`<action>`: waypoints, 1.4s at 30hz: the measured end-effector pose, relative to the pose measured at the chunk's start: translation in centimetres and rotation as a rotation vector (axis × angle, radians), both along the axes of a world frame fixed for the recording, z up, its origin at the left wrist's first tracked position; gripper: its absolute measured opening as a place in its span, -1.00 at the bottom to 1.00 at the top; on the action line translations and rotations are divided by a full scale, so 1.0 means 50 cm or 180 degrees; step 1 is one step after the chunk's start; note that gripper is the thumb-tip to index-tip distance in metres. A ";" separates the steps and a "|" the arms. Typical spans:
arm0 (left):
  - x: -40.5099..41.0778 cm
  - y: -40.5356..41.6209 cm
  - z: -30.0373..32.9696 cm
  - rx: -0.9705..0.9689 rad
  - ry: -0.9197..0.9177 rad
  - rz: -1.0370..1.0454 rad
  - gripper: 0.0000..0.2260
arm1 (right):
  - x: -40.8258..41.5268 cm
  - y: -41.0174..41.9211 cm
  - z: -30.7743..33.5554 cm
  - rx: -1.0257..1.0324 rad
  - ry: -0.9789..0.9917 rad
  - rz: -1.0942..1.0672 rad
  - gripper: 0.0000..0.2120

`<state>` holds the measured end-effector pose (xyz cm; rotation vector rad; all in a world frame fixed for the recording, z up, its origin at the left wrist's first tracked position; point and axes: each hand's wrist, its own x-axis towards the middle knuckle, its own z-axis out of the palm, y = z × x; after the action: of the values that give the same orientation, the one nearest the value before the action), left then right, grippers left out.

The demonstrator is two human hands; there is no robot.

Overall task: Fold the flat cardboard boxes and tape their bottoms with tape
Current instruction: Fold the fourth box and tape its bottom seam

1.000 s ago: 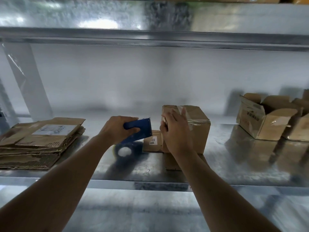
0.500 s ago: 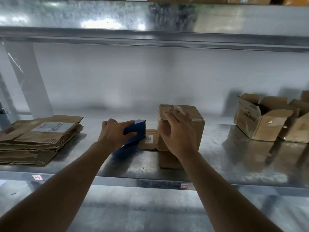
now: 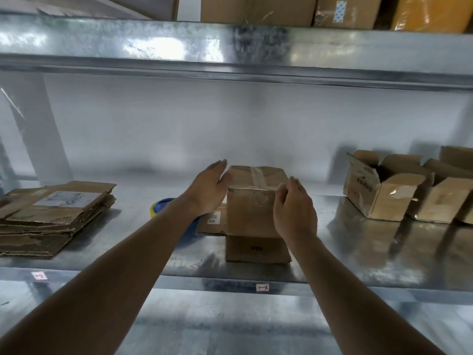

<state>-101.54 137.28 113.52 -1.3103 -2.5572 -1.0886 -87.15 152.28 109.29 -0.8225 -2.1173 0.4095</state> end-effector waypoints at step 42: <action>-0.025 0.116 0.016 -0.1332 0.1041 -0.0751 -0.55 | -0.032 0.086 0.075 0.0576 -0.1074 0.0850 -0.59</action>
<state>-102.77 143.09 114.31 -1.7464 -2.4999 -0.3157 -88.73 156.60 113.05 -0.5331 -2.5482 0.2212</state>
